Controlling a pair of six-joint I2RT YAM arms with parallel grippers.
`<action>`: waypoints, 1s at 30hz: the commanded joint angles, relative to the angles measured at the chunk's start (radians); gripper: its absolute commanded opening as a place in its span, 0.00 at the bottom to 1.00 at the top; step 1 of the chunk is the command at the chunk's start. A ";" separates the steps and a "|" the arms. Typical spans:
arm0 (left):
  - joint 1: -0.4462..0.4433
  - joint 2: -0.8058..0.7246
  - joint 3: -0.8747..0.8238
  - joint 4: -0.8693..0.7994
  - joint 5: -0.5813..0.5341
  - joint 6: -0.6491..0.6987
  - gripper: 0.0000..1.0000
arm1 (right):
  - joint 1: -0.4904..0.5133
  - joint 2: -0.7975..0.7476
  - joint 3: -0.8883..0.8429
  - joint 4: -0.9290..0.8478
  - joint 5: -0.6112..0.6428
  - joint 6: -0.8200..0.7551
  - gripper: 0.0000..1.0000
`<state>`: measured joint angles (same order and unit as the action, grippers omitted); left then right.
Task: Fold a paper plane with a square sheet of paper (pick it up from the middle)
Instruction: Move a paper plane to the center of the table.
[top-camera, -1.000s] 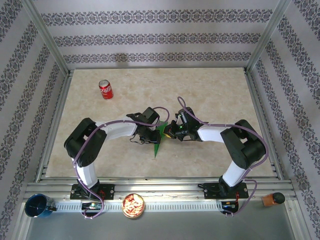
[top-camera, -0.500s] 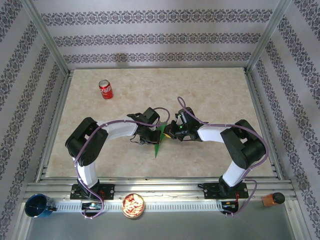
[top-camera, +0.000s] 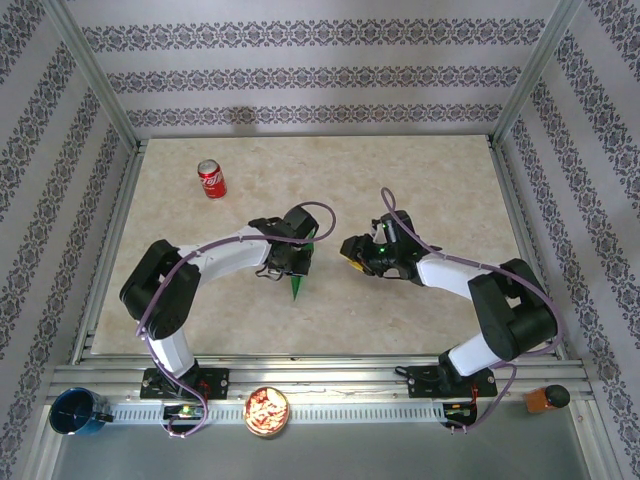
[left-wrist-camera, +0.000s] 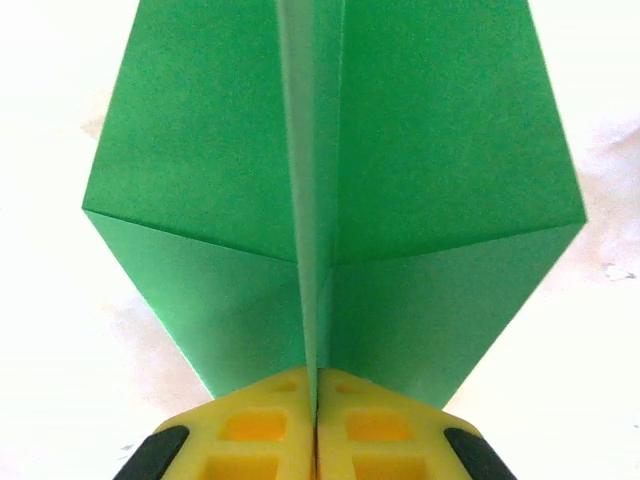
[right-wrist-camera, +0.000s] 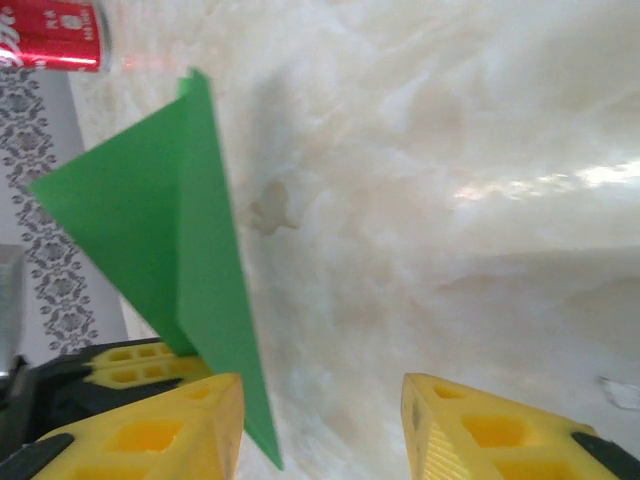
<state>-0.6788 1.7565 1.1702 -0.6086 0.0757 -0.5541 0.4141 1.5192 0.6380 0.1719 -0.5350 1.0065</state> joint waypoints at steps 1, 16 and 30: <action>0.005 0.028 0.032 -0.111 -0.068 0.023 0.09 | -0.005 -0.019 -0.018 -0.034 0.008 -0.031 0.47; 0.005 0.097 0.052 -0.100 -0.021 0.026 0.11 | -0.005 -0.007 -0.020 -0.026 -0.008 -0.033 0.46; 0.005 0.124 0.047 -0.075 -0.033 0.027 0.13 | 0.000 0.015 -0.018 -0.012 -0.019 -0.024 0.46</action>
<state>-0.6788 1.8565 1.2030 -0.6598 0.0509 -0.5457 0.4122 1.5196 0.6281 0.1471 -0.5400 0.9916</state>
